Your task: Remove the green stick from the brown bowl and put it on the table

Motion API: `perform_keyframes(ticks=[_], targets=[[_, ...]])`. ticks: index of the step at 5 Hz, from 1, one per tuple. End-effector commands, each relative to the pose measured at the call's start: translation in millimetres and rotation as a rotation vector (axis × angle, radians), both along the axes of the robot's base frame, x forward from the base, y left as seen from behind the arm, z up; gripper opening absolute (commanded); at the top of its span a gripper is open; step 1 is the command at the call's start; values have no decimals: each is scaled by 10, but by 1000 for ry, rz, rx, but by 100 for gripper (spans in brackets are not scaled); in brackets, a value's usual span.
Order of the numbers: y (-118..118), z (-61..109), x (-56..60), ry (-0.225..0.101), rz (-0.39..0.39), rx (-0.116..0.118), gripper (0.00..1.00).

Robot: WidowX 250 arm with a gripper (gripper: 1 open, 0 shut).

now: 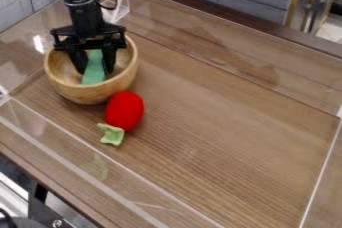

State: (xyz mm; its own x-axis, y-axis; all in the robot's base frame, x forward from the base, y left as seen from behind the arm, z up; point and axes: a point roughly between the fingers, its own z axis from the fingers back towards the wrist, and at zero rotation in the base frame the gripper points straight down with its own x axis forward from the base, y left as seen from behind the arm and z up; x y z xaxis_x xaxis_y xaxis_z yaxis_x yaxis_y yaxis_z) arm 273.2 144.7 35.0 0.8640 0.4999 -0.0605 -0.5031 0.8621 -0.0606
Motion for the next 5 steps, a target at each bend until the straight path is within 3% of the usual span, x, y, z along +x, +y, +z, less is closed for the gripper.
perform_keyframes(ticks=[1, 2, 4, 5], targets=[[64, 270, 52, -58, -81, 27, 0], [125, 355, 42, -61, -148, 25, 0], [97, 336, -74, -64, -77, 26, 0], [112, 379, -90, -67, -124, 22, 0]])
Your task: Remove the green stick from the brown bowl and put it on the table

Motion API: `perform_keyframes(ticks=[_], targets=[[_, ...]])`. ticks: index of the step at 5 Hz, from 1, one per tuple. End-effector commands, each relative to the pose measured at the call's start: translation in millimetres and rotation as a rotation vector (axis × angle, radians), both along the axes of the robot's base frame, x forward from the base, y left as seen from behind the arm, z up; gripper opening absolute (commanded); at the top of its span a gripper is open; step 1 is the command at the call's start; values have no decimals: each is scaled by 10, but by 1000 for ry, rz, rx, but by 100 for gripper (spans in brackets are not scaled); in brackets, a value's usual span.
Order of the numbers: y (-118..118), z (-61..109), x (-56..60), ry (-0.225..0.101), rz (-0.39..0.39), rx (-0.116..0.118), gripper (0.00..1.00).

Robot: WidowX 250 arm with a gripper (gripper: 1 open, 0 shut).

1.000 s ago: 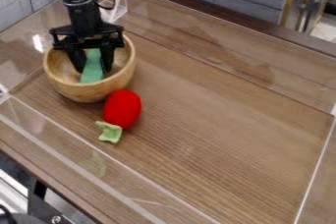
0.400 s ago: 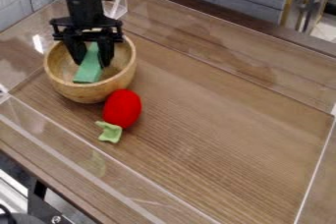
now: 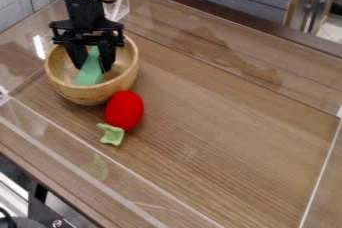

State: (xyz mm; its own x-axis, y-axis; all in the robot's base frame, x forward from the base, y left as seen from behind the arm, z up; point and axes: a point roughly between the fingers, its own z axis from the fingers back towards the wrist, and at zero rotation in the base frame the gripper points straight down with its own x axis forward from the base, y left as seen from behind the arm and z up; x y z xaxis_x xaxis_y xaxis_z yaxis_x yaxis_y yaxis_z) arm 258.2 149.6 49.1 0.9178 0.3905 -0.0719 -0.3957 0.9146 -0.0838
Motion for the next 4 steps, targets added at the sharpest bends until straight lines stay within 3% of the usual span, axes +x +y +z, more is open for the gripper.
perform_keyframes(ticks=[1, 2, 4], targets=[[-34, 234, 129, -90, 24, 42, 0], [-146, 258, 211, -115, 49, 39, 0], [-229, 476, 122, -168, 59, 22, 0]])
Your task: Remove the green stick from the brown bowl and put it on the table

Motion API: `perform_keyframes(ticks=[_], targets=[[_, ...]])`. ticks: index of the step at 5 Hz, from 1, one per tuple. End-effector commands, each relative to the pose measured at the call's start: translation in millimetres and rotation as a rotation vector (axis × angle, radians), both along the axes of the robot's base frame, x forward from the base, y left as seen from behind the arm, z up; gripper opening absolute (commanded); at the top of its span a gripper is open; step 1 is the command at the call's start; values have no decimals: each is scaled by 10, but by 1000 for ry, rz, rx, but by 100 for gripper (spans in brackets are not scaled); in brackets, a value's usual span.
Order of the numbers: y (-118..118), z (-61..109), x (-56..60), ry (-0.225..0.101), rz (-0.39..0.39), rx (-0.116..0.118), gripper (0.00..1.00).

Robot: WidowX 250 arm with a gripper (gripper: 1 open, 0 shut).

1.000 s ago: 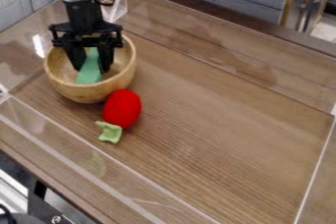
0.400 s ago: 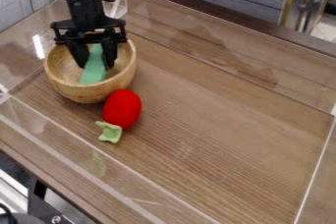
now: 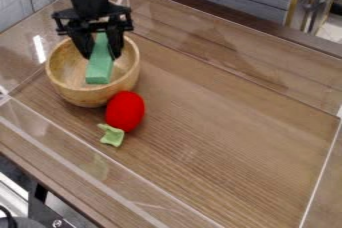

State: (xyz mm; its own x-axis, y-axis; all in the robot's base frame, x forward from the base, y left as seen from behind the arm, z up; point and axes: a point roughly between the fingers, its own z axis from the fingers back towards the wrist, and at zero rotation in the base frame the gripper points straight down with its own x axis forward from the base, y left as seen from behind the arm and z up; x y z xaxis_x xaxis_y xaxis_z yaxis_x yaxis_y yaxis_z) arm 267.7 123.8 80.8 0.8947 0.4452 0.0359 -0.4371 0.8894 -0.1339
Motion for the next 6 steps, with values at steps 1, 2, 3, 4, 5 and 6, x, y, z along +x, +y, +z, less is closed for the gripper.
perform_keyframes(ticks=[1, 2, 3, 4, 5, 6], targets=[[-65, 200, 136, -61, -27, 22, 0], [-269, 243, 270, -79, -72, 16, 0], [-535, 256, 287, -93, -117, 6, 0], [-782, 198, 258, -102, -176, 3, 0], [-861, 233, 287, -109, -192, 10, 0], [-897, 269, 335, -111, -180, 18, 0]])
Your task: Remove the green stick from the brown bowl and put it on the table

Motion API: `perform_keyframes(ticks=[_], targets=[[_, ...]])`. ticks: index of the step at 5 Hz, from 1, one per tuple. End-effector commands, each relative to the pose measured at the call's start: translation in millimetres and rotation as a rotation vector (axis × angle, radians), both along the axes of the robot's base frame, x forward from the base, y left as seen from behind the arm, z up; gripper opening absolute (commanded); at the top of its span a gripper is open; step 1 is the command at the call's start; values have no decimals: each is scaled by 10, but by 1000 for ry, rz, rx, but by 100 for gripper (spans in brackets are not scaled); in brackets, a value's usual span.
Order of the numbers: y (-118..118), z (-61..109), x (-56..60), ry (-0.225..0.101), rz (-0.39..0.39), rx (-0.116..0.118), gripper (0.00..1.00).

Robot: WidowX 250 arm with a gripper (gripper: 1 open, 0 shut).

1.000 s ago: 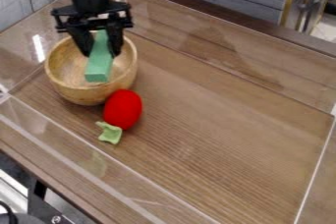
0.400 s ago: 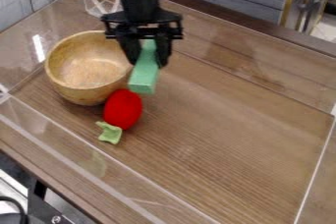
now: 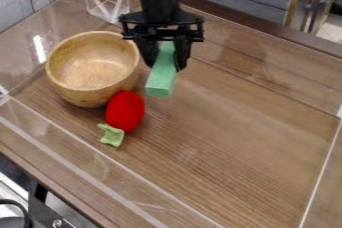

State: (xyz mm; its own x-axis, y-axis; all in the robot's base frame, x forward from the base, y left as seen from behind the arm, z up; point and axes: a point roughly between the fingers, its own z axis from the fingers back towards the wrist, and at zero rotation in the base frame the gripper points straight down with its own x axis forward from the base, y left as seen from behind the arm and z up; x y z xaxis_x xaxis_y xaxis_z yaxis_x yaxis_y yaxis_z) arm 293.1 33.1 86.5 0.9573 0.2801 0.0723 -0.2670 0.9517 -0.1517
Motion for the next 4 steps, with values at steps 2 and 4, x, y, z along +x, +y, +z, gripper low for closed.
perform_keyframes(ticks=[2, 4], targets=[[-163, 372, 35, -83, -217, 22, 0], [-347, 267, 56, -91, -244, 39, 0]])
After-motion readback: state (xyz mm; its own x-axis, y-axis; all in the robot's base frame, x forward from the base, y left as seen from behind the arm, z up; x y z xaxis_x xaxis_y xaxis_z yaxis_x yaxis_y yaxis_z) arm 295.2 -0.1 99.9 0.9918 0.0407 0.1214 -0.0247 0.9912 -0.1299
